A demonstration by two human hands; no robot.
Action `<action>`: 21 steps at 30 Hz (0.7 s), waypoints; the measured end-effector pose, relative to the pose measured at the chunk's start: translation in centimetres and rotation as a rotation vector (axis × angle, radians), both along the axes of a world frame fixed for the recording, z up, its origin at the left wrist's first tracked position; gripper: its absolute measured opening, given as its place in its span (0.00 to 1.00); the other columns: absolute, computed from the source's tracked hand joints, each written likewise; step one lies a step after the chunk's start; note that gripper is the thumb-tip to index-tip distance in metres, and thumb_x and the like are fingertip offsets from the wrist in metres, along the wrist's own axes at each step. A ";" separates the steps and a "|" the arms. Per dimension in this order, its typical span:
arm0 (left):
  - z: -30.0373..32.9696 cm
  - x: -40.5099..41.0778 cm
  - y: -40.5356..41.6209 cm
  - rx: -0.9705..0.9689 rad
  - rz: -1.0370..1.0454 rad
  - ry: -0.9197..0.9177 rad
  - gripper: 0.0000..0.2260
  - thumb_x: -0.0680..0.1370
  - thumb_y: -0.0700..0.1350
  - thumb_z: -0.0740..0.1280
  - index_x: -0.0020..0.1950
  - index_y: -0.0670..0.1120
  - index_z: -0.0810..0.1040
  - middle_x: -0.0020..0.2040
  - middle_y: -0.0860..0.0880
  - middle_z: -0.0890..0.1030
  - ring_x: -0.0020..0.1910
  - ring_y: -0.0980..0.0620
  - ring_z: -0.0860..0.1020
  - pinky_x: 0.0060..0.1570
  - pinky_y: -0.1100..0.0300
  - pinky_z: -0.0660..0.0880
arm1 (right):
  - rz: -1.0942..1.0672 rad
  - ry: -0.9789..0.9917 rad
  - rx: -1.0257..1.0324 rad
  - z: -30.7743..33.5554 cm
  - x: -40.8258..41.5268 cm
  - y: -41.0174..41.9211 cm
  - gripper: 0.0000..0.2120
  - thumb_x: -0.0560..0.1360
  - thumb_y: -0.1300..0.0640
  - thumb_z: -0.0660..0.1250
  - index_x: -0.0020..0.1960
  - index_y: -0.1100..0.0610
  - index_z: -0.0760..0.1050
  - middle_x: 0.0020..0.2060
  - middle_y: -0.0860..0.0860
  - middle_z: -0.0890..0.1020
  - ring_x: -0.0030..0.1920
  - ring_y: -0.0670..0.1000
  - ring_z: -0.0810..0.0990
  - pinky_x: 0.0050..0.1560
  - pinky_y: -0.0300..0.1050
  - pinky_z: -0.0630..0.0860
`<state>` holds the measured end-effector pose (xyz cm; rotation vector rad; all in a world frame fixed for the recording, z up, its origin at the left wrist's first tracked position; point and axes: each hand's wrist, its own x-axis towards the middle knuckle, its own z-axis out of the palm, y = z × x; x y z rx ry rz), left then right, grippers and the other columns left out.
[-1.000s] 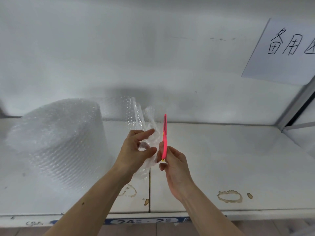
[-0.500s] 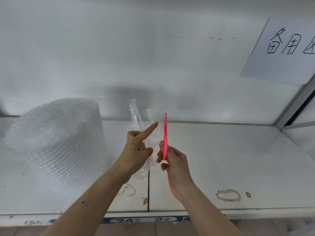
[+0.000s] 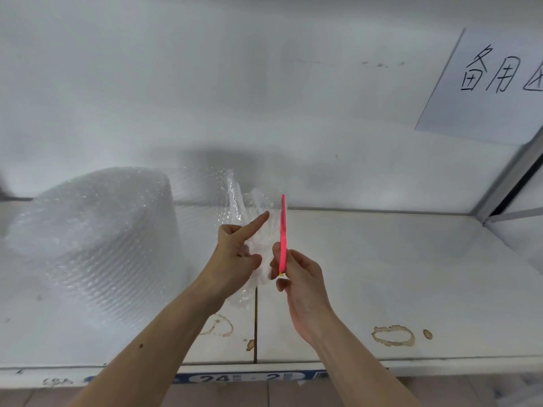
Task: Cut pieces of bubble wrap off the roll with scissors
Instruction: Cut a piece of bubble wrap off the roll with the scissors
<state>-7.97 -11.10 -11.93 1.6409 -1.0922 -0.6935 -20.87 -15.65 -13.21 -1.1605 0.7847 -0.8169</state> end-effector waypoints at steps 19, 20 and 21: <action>-0.1 0.1 -0.2 0.060 -0.033 -0.035 0.34 0.76 0.30 0.65 0.69 0.66 0.69 0.54 0.52 0.65 0.46 0.56 0.70 0.39 0.76 0.72 | -0.013 -0.010 0.007 0.5 -0.2 -0.2 0.16 0.73 0.48 0.71 0.31 0.55 0.77 0.30 0.49 0.77 0.38 0.52 0.72 0.40 0.46 0.66; -0.1 0.1 -0.1 0.061 -0.047 -0.031 0.34 0.75 0.30 0.65 0.69 0.66 0.69 0.54 0.51 0.65 0.45 0.56 0.70 0.39 0.76 0.73 | -0.018 -0.013 0.008 0.5 -0.2 -0.2 0.16 0.73 0.48 0.71 0.30 0.54 0.77 0.30 0.49 0.77 0.38 0.52 0.72 0.40 0.45 0.65; 0.0 0.1 0.0 0.062 -0.058 -0.030 0.34 0.75 0.30 0.65 0.69 0.66 0.69 0.55 0.51 0.65 0.45 0.55 0.70 0.40 0.75 0.73 | -0.022 -0.018 0.009 0.5 -0.1 -0.3 0.17 0.73 0.48 0.71 0.29 0.53 0.76 0.30 0.49 0.77 0.37 0.52 0.72 0.39 0.45 0.65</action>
